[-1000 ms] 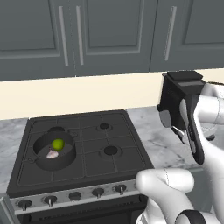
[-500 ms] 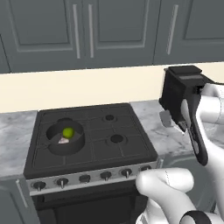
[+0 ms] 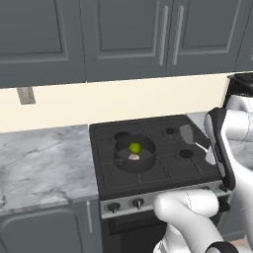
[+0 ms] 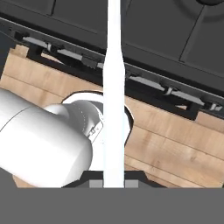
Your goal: Put the garlic and lime in the pot. Retrieve the spatula and lightly stir the vegetables in the pot.
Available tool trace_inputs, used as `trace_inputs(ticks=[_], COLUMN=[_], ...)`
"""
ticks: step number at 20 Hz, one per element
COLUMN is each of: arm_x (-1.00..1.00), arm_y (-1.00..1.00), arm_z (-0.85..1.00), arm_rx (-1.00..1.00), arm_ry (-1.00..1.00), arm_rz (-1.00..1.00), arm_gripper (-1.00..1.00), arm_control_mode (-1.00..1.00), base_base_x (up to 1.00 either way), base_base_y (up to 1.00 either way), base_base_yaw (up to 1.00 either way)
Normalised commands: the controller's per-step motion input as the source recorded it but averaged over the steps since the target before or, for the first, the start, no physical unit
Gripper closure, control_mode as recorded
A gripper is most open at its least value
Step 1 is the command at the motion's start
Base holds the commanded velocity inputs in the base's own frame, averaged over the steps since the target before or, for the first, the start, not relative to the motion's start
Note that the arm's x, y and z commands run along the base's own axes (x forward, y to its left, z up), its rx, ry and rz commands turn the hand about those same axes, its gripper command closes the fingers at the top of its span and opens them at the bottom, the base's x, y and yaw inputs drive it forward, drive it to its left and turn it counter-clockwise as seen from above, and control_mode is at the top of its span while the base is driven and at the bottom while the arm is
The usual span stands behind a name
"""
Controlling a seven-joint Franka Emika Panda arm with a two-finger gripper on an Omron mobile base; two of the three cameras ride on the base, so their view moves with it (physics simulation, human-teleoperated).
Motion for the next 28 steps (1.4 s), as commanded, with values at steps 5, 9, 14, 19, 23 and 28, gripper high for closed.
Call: trace_inputs(ticks=[5,9,14,19,23,28], arm_x=[0.00,0.00,0.00,0.00,0.14,0.56], arm_y=[0.00,0.00,0.00,0.00,0.07,0.58], arm_z=[0.00,0.00,0.00,0.00,0.06,0.22], arm_rx=[0.00,0.00,0.00,0.00,-0.02,-0.20], arm_ry=[0.00,0.00,0.00,0.00,0.07,0.30], arm_rz=[0.00,0.00,0.00,0.00,0.05,0.21], arm_gripper=[1.00,1.00,1.00,1.00,1.00,1.00], arm_control_mode=[1.00,1.00,1.00,1.00,-1.00,-1.00], base_base_x=[0.01,0.69,0.12,0.06,0.10,0.00], base_base_y=[0.51,0.24,0.26,0.20,0.18,0.00], base_base_yaw=[0.00,0.00,0.00,0.00,0.00,0.00])
